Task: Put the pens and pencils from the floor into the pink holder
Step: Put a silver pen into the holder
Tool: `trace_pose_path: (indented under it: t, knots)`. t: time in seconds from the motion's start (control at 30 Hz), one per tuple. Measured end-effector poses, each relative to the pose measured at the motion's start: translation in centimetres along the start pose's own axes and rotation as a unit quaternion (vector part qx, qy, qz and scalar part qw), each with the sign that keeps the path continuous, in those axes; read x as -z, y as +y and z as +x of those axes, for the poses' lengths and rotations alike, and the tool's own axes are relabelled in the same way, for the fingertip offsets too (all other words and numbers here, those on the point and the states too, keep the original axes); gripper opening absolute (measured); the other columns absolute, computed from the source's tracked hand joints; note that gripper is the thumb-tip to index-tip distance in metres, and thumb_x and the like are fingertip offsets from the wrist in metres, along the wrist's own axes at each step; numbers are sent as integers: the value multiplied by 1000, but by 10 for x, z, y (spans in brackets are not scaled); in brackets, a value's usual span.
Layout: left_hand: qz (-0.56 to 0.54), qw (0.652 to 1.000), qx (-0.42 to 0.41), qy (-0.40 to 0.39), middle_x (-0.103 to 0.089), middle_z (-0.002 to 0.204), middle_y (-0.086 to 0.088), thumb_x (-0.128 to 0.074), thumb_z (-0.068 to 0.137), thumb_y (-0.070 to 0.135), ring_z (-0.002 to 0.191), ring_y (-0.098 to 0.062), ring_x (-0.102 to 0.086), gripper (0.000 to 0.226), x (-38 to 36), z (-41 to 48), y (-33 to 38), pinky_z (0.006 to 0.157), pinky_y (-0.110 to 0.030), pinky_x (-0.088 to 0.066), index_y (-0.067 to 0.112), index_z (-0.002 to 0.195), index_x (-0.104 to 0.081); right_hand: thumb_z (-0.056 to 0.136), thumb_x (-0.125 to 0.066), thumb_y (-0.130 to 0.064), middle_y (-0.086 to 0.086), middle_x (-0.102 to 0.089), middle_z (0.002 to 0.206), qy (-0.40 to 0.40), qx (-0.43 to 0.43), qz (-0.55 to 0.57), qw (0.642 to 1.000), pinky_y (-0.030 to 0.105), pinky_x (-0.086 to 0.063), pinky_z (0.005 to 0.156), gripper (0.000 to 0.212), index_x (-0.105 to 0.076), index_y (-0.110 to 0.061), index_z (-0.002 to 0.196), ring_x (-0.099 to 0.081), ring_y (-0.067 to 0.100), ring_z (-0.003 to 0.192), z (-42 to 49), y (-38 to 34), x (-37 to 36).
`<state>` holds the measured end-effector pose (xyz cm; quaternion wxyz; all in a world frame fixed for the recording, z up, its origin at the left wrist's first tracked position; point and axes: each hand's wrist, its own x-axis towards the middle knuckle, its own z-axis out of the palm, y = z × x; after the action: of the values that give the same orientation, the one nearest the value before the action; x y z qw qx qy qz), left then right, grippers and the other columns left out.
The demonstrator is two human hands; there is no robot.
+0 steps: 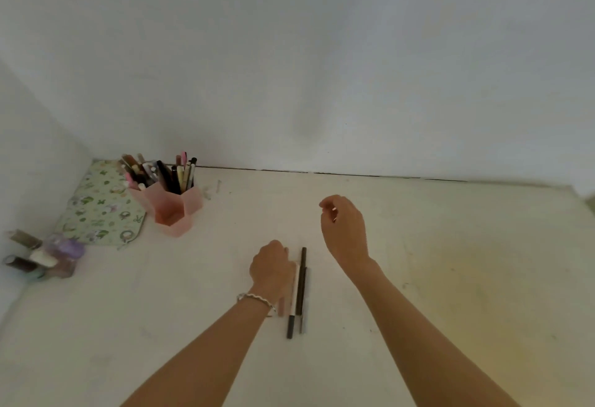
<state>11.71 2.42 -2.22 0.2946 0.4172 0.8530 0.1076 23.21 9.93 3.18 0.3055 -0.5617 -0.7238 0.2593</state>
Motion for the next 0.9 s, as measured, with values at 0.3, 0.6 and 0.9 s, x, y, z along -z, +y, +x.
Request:
trace_pose_path:
  t: [0.3, 0.6, 0.9]
  knots:
    - [-118, 989, -31, 87, -66, 94, -2, -64, 88, 16, 75, -16, -58, 16, 41, 11, 2, 58, -23, -38, 13, 103, -60, 87, -56, -8, 10, -61, 107, -308, -133, -161, 928, 29, -46, 71, 23, -55, -5, 111, -60, 25, 91, -40, 17, -28]
    - [-306, 914, -110, 243, -61, 100, 2, -62, 90, 5, 83, -10, -64, 53, 119, 28, -29, 69, -17, -53, 25, 137, -48, 74, -66, -12, 13, -67, 72, -190, -228, -23, 955, 27, -48, 62, 14, -68, 1, 78, -68, 27, 75, 5, -2, -24]
    - [-142, 871, -156, 445, -57, 107, -10, -52, 97, 10, 83, -15, -60, 27, 215, 70, -82, 71, -26, -51, 17, 122, -55, 74, -63, -11, 1, -68, 66, -70, -175, 259, 947, 43, -58, 75, 5, -67, -13, 76, -65, 22, 68, 50, -91, -37]
